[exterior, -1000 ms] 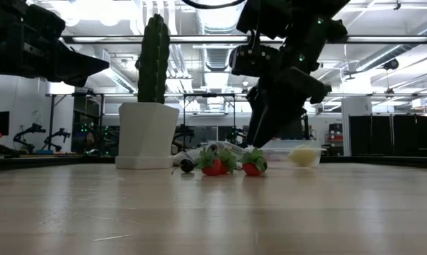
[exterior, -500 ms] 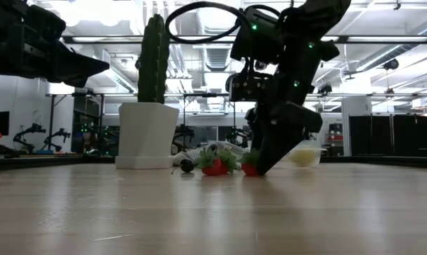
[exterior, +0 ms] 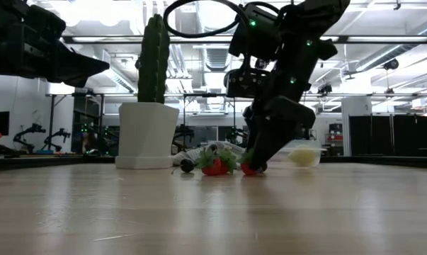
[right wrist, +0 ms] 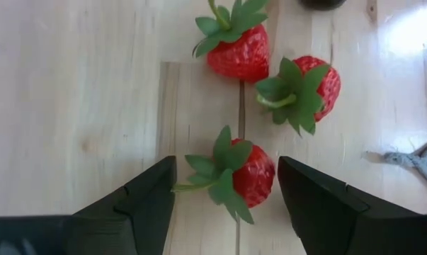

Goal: Pick and placing Produce into tupperware
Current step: Put the right strawberry into the transparent bin

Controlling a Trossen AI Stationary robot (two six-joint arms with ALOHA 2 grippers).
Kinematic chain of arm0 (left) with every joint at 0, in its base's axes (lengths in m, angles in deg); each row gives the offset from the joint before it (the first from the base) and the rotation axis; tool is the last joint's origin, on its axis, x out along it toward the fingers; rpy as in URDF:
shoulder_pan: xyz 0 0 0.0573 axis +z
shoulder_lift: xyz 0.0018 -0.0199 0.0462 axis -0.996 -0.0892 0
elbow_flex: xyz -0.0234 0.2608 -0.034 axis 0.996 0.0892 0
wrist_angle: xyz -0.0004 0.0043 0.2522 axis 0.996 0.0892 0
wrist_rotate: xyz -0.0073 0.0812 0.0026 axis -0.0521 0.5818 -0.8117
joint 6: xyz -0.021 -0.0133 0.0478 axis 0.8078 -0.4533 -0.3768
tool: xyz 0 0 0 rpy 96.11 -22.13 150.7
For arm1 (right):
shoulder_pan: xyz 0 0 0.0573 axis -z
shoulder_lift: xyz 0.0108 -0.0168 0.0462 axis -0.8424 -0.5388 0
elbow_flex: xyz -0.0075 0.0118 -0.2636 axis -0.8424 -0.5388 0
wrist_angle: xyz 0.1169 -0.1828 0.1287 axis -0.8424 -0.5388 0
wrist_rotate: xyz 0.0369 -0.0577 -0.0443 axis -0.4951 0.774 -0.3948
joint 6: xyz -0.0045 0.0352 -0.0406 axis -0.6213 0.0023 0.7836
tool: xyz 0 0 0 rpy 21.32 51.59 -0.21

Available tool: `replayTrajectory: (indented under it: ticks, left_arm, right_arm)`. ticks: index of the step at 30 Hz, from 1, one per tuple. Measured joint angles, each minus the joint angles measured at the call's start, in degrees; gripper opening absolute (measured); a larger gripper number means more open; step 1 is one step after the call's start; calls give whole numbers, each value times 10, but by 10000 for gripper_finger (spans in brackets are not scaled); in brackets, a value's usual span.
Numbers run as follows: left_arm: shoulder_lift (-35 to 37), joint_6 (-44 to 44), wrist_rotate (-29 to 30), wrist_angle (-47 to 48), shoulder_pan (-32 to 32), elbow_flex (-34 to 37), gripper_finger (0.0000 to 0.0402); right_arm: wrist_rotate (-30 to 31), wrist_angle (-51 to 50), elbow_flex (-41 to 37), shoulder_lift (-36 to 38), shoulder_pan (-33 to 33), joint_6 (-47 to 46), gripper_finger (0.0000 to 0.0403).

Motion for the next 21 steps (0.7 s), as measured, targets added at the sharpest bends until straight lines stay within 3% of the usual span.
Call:
replayTrajectory:
  ticks: [8,21]
  left_arm:
    - [0,0,0,0,0,0,0]
    - [0,0,0,0,0,0,0]
  right_arm:
    - [-3,5,0,0,0,0,233]
    - [-3,4,-5,0,0,-11,191]
